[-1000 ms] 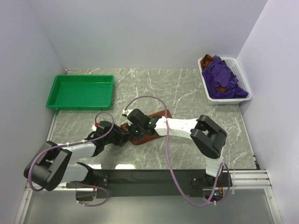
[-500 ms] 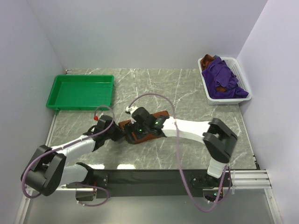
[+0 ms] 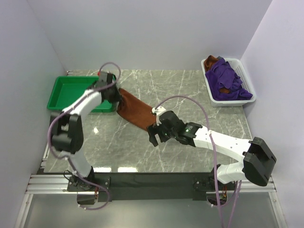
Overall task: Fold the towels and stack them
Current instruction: Neatly place the folded towel into the bin
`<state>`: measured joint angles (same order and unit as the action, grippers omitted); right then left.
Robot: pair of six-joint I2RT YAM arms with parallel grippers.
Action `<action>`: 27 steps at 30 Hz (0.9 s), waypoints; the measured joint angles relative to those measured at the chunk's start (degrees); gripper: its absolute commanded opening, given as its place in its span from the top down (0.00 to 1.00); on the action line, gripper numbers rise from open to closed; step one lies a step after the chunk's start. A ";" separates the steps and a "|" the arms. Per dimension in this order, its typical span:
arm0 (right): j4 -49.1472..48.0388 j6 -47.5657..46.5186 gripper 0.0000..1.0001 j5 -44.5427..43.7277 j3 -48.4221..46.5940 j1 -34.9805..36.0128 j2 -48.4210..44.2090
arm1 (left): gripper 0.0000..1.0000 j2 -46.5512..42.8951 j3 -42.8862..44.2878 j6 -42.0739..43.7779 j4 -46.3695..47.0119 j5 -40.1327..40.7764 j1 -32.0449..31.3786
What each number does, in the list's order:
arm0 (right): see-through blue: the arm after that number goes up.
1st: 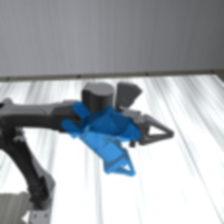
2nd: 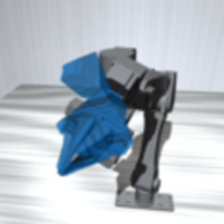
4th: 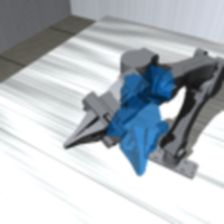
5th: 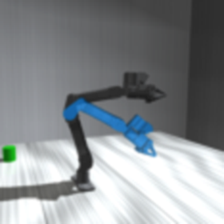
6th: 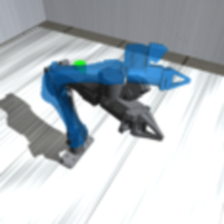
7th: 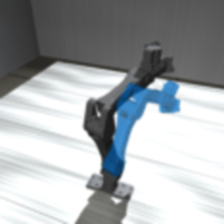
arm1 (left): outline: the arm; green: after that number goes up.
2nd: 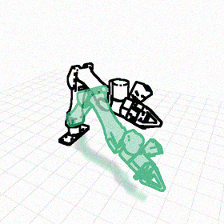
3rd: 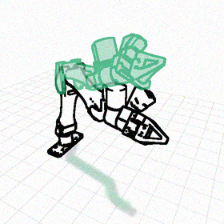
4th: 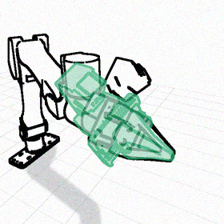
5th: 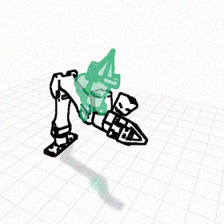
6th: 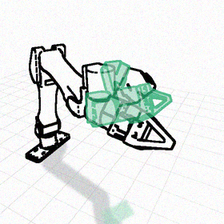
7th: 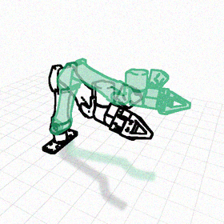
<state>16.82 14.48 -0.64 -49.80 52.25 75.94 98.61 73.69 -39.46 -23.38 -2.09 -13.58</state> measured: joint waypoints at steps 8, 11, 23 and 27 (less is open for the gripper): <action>0.76 -1.77 0.02 0.20 4.22 -0.17 -0.26 | 0.99 18.14 28.22 10.25 -13.64 0.22 6.84; 0.63 -2.45 0.03 0.24 4.17 -0.28 0.22 | 0.99 20.02 32.94 13.18 -18.38 1.22 8.39; 3.50 -5.79 0.05 1.60 0.35 -0.39 3.19 | 0.99 24.30 46.88 23.50 -29.07 13.99 15.58; 5.05 -6.75 0.05 1.79 -1.66 -0.39 5.55 | 0.99 26.18 46.86 25.31 -29.68 16.90 17.77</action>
<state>21.87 7.73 1.15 -51.46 51.86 81.49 124.79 120.55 -14.15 -53.06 14.81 4.19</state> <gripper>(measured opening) 0.952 0.047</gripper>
